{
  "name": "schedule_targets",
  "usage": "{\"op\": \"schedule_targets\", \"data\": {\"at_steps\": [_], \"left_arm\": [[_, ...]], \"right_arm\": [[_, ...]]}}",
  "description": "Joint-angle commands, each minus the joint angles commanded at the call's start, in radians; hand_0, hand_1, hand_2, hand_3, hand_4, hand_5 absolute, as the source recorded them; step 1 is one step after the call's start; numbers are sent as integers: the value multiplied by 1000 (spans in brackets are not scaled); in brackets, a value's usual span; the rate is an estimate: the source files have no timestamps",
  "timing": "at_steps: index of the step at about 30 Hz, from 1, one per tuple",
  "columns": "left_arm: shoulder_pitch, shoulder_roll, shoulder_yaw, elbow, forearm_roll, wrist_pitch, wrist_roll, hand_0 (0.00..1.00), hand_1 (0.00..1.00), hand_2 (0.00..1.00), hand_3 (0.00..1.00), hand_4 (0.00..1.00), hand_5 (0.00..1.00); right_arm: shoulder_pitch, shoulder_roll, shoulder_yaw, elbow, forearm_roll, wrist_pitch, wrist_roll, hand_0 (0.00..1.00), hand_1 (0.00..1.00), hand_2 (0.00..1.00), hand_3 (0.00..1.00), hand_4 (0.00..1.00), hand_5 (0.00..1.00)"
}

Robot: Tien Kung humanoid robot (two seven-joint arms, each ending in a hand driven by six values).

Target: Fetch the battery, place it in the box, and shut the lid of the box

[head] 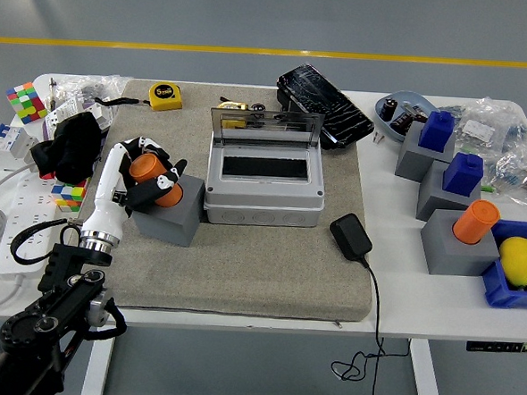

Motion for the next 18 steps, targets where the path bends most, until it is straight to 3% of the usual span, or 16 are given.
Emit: {"op": "schedule_targets", "data": {"at_steps": [1,2,7,8,11,13,14,18], "left_arm": [[-1,0,-2,-2,6,1,-1,191,195,237,308,694,2],[-2,0,-4,-5,13,1,-2,193,187,224,301,579,2],[-7,0,-12,-30,52,7,-3,193,187,224,301,579,2],[-9,0,-12,-37,61,8,-1,193,181,218,297,466,2],[-15,0,-8,-70,104,10,11,193,181,218,297,466,2],[-21,0,1,-100,139,11,28,193,181,218,297,466,2],[-26,0,8,-117,164,12,39,195,172,210,293,403,2],[-60,10,59,-184,287,15,105,195,172,210,293,403,2]], "right_arm": [[-1,0,1,0,-1,0,1,637,644,671,575,997,522],[-1,1,1,0,-1,-1,1,637,644,673,575,996,522],[-1,2,3,0,0,-3,5,637,644,673,575,996,522],[-1,3,4,0,-1,-3,5,637,644,671,574,996,521],[0,3,6,0,1,-4,6,637,644,671,574,996,521],[1,3,7,0,2,-4,7,637,644,671,574,996,521],[1,3,8,0,2,-4,7,636,643,673,574,996,521],[1,2,11,0,0,-5,8,636,643,673,574,996,521]]}}
